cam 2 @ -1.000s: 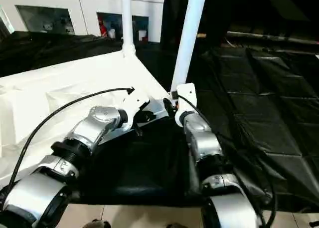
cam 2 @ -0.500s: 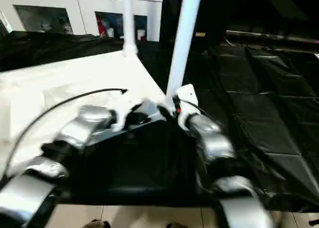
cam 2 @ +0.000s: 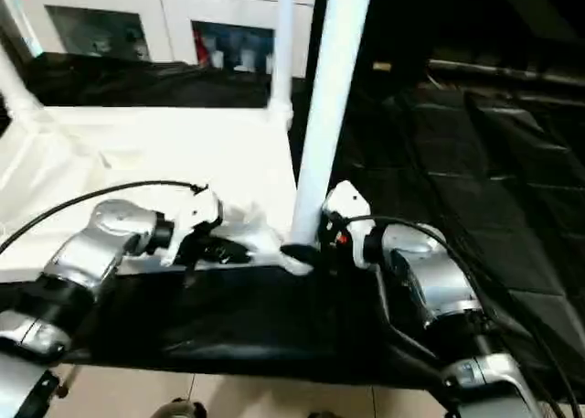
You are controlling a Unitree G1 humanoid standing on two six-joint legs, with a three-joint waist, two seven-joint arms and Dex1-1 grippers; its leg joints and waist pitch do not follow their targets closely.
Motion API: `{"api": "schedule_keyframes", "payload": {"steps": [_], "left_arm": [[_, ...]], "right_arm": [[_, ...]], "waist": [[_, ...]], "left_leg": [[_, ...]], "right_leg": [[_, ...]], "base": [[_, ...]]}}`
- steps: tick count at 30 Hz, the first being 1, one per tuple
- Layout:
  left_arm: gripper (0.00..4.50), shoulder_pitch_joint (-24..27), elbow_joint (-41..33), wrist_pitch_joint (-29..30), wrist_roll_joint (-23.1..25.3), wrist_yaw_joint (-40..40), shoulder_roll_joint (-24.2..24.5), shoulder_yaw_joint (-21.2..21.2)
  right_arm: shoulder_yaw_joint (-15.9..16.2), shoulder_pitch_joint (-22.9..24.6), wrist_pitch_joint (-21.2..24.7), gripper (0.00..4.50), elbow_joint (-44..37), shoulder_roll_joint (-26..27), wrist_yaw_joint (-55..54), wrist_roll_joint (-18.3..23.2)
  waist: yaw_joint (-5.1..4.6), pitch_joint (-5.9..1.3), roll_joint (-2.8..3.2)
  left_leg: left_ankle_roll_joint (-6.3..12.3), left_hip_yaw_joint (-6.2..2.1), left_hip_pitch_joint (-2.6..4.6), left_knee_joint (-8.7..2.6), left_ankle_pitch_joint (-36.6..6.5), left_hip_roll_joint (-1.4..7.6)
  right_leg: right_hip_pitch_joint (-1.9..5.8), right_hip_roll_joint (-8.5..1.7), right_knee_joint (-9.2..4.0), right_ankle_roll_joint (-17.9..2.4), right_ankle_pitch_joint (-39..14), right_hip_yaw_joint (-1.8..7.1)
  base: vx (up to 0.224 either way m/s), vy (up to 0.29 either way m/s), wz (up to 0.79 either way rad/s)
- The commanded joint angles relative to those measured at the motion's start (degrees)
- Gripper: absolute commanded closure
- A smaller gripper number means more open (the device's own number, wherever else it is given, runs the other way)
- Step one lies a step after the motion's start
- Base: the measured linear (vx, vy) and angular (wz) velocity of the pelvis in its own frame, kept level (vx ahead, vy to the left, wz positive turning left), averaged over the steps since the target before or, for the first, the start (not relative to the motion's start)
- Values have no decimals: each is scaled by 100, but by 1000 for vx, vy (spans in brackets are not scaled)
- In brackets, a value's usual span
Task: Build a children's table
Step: Rotate leg to tighten
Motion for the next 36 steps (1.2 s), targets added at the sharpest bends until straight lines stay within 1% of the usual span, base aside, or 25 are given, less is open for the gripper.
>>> {"api": "schedule_keyframes", "payload": {"steps": [1,2,4,6,7,8,11,13,18,22,28,30,32,33,34,35,36], "left_arm": [[450,66,-200,26,-243,-270,-58,-94],[450,75,-217,33,-243,-271,-57,-101],[450,83,-239,43,-245,-268,-54,-106],[450,93,-268,61,-253,-272,-45,-106],[450,97,-284,72,-254,-272,-42,-106],[450,99,-295,83,-252,-273,-41,-104],[450,114,-345,129,-237,-273,-37,-89],[450,122,-370,156,-231,-276,-32,-80],[450,120,-359,161,-231,-276,-21,-77],[450,123,-372,185,-240,-264,-20,-71],[450,119,-346,214,-261,-200,-76,-44],[450,103,-320,218,-265,-130,-117,-20],[450,-18,-80,212,-121,308,-250,38],[450,-167,193,246,19,782,-415,96],[450,-196,244,260,45,873,-449,106],[450,-329,468,348,150,1306,-625,146],[450,-424,628,409,224,1629,-762,173]], "right_arm": [[47,76,97,90,-130,-82,79,58],[63,87,110,100,-153,-77,90,62],[100,98,147,100,-183,-87,134,69],[106,103,170,125,-205,-94,151,78],[101,107,190,137,-215,-98,169,92],[98,107,201,149,-220,-101,183,96],[88,112,257,162,-254,-115,226,97],[91,117,284,189,-273,-128,236,115],[112,164,307,202,-297,-136,246,142],[103,213,334,203,-290,-109,229,148],[50,345,354,203,-263,46,96,226],[23,355,320,203,-235,117,-36,212],[-70,212,266,203,104,329,-697,-6],[-172,29,218,204,524,566,-1450,-230],[-194,-7,223,204,603,613,-1591,-264],[-320,-156,309,205,902,854,-2202,-328],[-423,-256,388,205,1087,1038,-2629,-341]], "waist": [[12,-409,-33],[11,-409,-37],[14,-409,-37],[12,-412,-37],[14,-403,-53],[15,-406,-48],[16,-412,-50],[16,-415,-49],[23,-411,-49],[19,-411,-38],[21,-414,-42],[17,-407,-41],[5,-398,-35],[-23,-387,-37],[-55,-369,-38],[-82,-354,-45],[-108,-345,-40]], "left_leg": [[290,31,109,-356,-1240,79],[298,34,110,-353,-1219,76],[303,33,106,-350,-1211,75],[299,31,107,-350,-1214,73],[285,31,106,-353,-1253,70],[282,30,108,-354,-1259,72],[297,32,109,-344,-1186,73],[330,35,106,-336,-1091,68],[336,37,108,-333,-1098,66],[310,35,113,-333,-1139,66],[332,35,109,-327,-1090,62],[311,33,107,-333,-1150,61],[257,29,107,-345,-1217,59],[171,29,108,-355,-1329,54],[92,28,100,-365,-1442,35],[-60,3,101,-382,-1720,33],[-156,-9,112,-386,-1892,31]], "right_leg": [[281,-168,-301,-1373,-764,79],[275,-165,-303,-1380,-749,78],[280,-169,-301,-1386,-750,76],[282,-165,-300,-1381,-770,73],[277,-168,-310,-1364,-873,74],[279,-169,-310,-1357,-893,75],[278,-166,-296,-1363,-790,76],[280,-160,-286,-1379,-681,74],[281,-158,-289,-1382,-717,73],[276,-160,-291,-1382,-745,74],[283,-160,-283,-1408,-667,72],[281,-161,-295,-1385,-761,72],[267,-160,-306,-1356,-872,73],[242,-163,-326,-1326,-1057,71],[231,-157,-340,-1293,-1265,70],[228,-171,-378,-1158,-1779,71],[214,-183,-405,-1041,-2109,77]], "base": [[0,0,0],[0,0,0],[0,0,0],[0,0,0],[0,0,0],[0,0,0],[0,0,0],[0,0,0],[0,0,0],[0,0,0],[0,0,0],[0,0,0],[0,0,0],[0,0,0],[0,0,0],[0,0,0],[0,0,0]]}}
